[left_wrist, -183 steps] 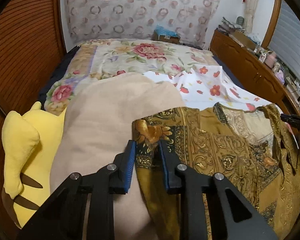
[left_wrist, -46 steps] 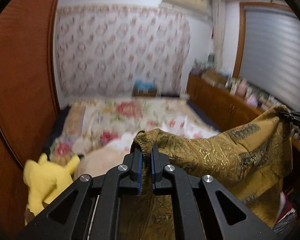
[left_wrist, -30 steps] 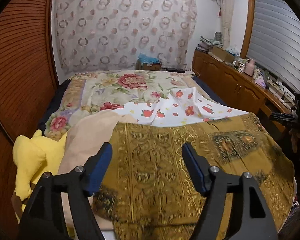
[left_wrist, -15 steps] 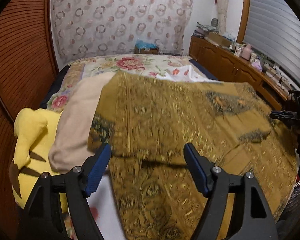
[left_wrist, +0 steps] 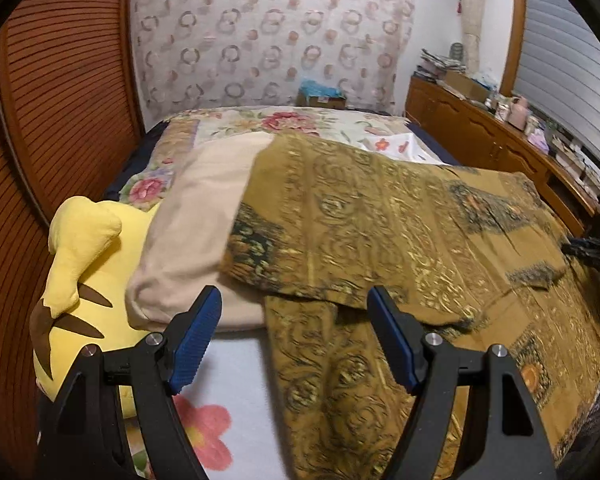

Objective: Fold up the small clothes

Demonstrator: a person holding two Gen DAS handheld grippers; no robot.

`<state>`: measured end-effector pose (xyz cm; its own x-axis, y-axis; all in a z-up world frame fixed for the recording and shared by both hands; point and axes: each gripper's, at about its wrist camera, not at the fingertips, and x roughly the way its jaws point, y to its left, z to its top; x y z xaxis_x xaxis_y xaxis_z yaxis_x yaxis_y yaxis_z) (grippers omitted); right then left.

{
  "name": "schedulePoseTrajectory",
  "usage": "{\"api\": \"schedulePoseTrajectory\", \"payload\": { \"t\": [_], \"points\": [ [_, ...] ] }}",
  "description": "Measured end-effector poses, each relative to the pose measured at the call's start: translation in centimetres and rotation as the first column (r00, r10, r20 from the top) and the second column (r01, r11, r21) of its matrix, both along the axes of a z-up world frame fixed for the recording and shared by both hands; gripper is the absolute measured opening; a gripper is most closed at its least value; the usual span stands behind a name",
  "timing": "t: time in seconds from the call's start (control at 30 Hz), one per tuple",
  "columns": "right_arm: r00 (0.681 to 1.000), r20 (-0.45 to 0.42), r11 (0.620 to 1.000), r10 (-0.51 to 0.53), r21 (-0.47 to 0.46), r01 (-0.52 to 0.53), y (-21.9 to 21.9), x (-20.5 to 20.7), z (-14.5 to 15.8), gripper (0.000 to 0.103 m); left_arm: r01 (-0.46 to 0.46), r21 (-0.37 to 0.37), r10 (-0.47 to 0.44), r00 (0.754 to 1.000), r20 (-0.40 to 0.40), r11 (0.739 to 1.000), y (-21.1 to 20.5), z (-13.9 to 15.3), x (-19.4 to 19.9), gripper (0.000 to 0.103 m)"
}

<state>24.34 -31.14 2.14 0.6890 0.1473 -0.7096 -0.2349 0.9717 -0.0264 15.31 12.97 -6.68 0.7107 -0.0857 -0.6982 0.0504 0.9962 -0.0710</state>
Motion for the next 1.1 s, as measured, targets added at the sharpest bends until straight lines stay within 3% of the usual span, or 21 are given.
{"api": "schedulePoseTrajectory", "payload": {
  "t": [0.47, 0.53, 0.67, 0.77, 0.9, 1.0, 1.1],
  "points": [
    [1.0, 0.003, 1.0, 0.01, 0.003, -0.01, -0.4, 0.9, -3.0, 0.055, -0.013, -0.073, 0.009, 0.999, -0.054, 0.997, 2.4, -1.2, 4.6, 0.076],
    [1.0, 0.003, 1.0, 0.01, 0.003, -0.01, -0.3, 1.1, -3.2, 0.055, 0.001, -0.083, -0.005, 0.999, -0.048, 0.997, 2.3, -1.1, 4.6, 0.06],
    [1.0, 0.003, 1.0, 0.011, 0.01, -0.011, -0.4, 1.0, -3.3, 0.055, 0.017, -0.055, -0.019, 0.998, -0.052, 0.998, 1.9, -1.1, 4.8, 0.042],
    [1.0, 0.003, 1.0, 0.01, 0.011, -0.01, -0.3, 1.0, -3.3, 0.056, 0.053, -0.027, -0.054, 0.997, -0.054, 0.998, 1.1, -1.0, 4.6, 0.009],
    [1.0, 0.003, 1.0, 0.009, 0.011, -0.009, -0.3, 1.0, -3.3, 0.056, 0.075, 0.039, -0.074, 0.997, -0.02, 0.996, -0.1, 0.0, 3.7, 0.002],
    [1.0, 0.001, 1.0, -0.006, 0.009, 0.006, -0.5, 1.1, -3.3, 0.057, 0.07, 0.04, -0.07, 0.997, 0.017, 0.997, -0.8, 1.1, 2.8, 0.002],
    [1.0, 0.008, 0.997, -0.004, 0.072, 0.003, -1.5, 1.1, -3.0, 0.057, 0.074, 0.006, -0.074, 0.996, 0.057, 0.997, -1.4, 2.2, 1.8, 0.002]
  ]
}}
